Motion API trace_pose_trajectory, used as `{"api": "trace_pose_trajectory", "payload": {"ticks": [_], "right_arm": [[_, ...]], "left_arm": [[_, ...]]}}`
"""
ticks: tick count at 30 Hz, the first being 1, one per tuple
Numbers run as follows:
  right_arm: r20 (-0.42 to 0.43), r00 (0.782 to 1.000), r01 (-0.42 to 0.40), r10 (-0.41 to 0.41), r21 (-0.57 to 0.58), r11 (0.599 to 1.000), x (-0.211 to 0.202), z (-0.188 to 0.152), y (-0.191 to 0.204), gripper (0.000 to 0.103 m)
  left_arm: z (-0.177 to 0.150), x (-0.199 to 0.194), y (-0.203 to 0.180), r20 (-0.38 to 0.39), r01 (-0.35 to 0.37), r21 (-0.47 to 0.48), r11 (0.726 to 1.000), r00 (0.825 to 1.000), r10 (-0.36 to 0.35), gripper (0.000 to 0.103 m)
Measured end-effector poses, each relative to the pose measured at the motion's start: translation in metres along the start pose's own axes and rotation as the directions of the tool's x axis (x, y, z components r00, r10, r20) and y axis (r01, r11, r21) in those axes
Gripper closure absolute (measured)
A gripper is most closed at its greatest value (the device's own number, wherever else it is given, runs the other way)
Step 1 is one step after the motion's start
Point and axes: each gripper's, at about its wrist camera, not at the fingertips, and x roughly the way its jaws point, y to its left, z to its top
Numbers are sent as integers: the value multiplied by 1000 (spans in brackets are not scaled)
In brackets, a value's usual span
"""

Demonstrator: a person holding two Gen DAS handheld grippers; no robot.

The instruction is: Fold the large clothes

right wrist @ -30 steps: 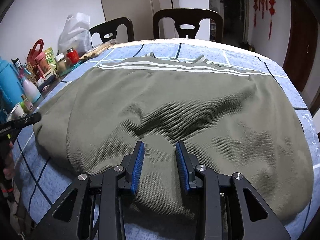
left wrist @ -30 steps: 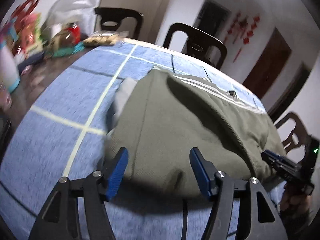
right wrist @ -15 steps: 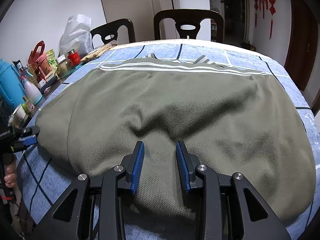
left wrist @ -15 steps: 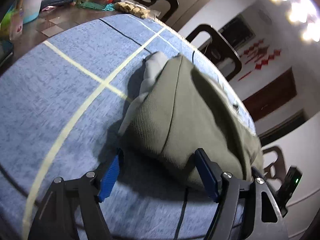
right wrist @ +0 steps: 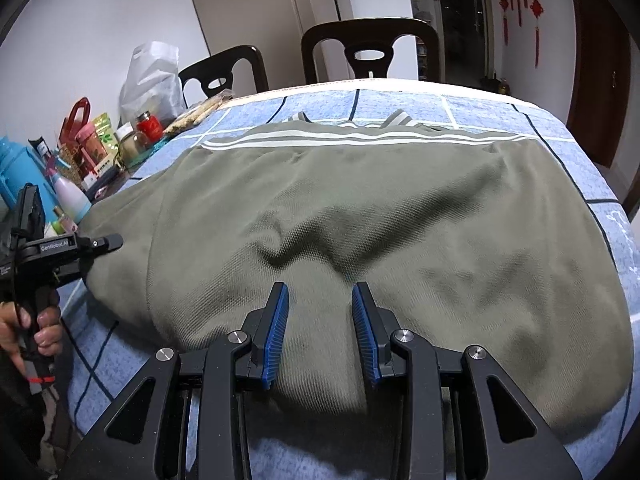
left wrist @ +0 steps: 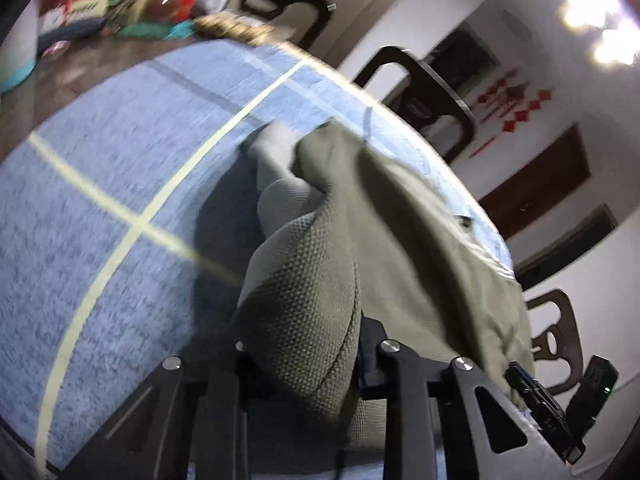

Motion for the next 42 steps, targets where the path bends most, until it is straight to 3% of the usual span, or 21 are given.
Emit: {"api": "trace_pose_trajectory", "payload": {"ticks": [5, 11, 15, 20, 22, 26, 29, 33, 36, 37, 38, 39, 42], "right_arm": [[28, 1000, 12, -14, 54, 998, -23, -8, -19, 69], [70, 996, 48, -58, 148, 988, -50, -19, -51, 69], [83, 991, 83, -104, 219, 972, -67, -30, -73, 69], [78, 984, 131, -161, 299, 945, -86, -46, -99, 69], [73, 981, 145, -179, 331, 932, -92, -52, -110, 69], [60, 979, 153, -193, 403, 902, -101, -63, -135, 69], [71, 983, 118, -168, 453, 884, -105, -65, -150, 69], [120, 988, 24, -96, 496, 868, -109, -57, -159, 64], [186, 983, -109, 12, 523, 846, -107, -43, -161, 45], [208, 977, -156, 49, 537, 829, -106, -39, -162, 44], [232, 968, -213, 96, 555, 804, -103, -35, -166, 44], [246, 960, -257, 137, 567, 783, -100, -31, -169, 43], [229, 947, -319, 225, 585, 746, -83, -19, -176, 43]], "left_arm": [[24, -25, -51, 47, 124, 112, 986, 990, -130, 80], [49, -25, -161, 32, 266, 314, 911, 956, -290, 82], [42, -1, -238, -41, 356, 415, 838, 927, -373, 83], [-13, 60, -309, -241, 457, 482, 748, 890, -388, 83], [-47, 90, -321, -339, 489, 487, 724, 870, -359, 83], [-105, 133, -319, -481, 517, 485, 706, 831, -279, 83], [-122, 125, -318, -476, 507, 560, 655, 844, -247, 82], [-110, 88, -310, -443, 528, 585, 615, 844, -303, 65], [-98, 50, -301, -449, 598, 557, 576, 801, -397, 58], [-94, 36, -296, -436, 606, 558, 566, 795, -421, 58], [-85, 27, -290, -415, 603, 564, 564, 797, -438, 55], [-78, 19, -284, -385, 585, 572, 575, 811, -441, 53], [-49, 19, -264, -276, 481, 587, 652, 875, -397, 52]]}}
